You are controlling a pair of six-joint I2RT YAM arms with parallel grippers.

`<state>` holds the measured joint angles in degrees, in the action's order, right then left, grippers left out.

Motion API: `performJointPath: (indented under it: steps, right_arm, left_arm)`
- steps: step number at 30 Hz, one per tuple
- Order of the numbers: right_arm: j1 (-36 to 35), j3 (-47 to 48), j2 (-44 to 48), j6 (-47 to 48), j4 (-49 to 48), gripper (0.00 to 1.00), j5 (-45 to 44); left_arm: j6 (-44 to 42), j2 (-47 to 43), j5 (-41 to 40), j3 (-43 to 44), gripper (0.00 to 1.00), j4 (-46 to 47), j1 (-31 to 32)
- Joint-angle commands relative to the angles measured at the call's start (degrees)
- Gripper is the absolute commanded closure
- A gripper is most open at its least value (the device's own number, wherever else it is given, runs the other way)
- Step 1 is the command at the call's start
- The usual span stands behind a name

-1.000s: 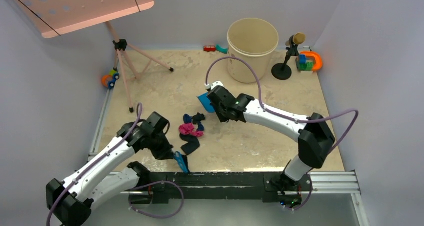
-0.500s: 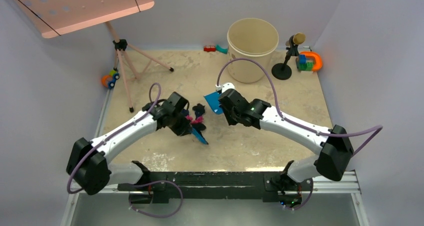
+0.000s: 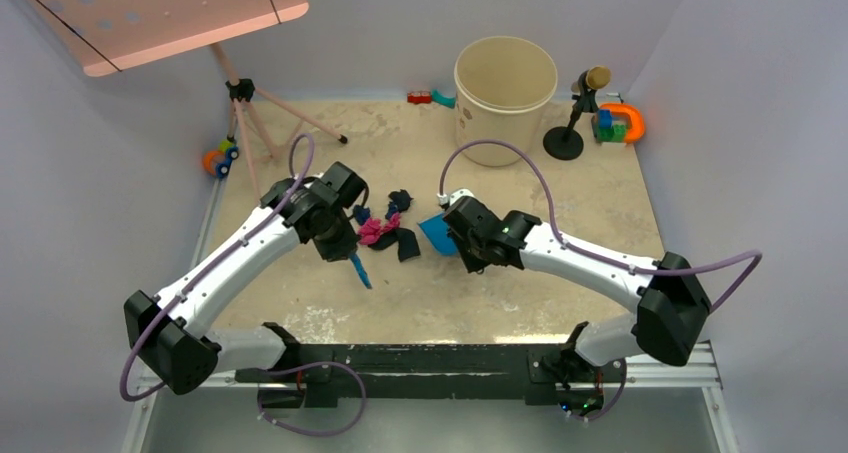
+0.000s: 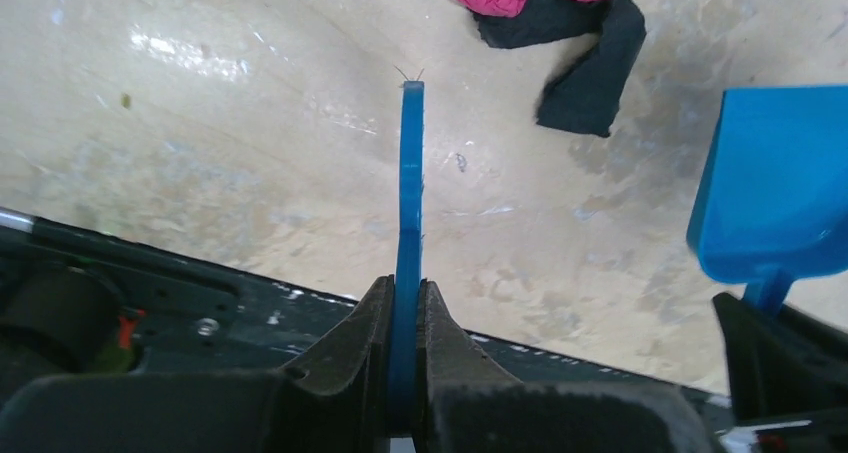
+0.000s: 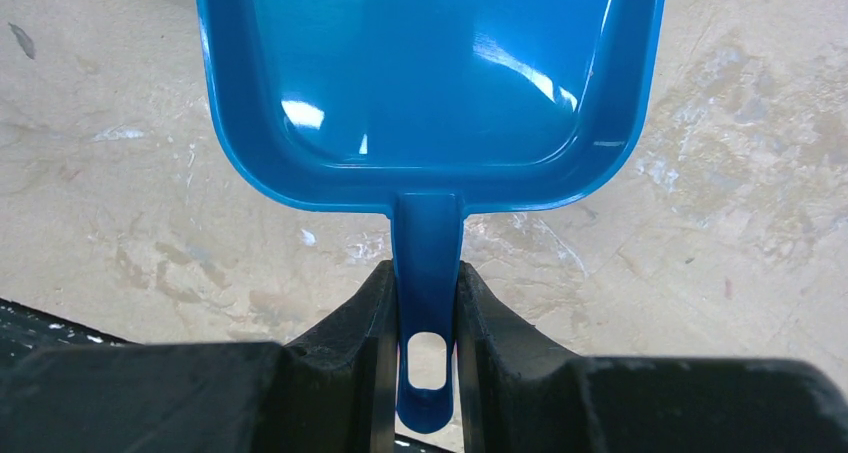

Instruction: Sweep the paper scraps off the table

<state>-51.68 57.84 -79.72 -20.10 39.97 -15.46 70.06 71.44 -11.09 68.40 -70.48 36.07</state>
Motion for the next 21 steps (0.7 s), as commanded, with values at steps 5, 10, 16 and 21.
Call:
performJointPath:
  steps: [5, 10, 16, 21]
  right_arm:
    - [-1.1, 2.5, -2.6, -0.3, 4.9, 1.0, 5.7]
    - [-2.4, 2.5, -1.2, -1.2, 10.2, 1.0, 10.8]
    - [-4.7, 1.5, -2.1, -1.3, 14.0, 1.0, 12.4]
    - [-5.3, 2.1, -5.2, -0.4, 12.4, 1.0, 13.3]
  left_arm:
    - [-35.4, 3.8, -2.3, 9.0, 1.0, 6.2, -8.5]
    - [-46.9, 9.1, -13.0, 12.8, 1.0, 12.2, -9.2]
    - [-54.9, 21.9, -18.5, 19.9, 1.0, 12.3, -11.0]
    - [-59.0, 30.1, -12.9, 27.4, 1.0, 13.6, -11.8]
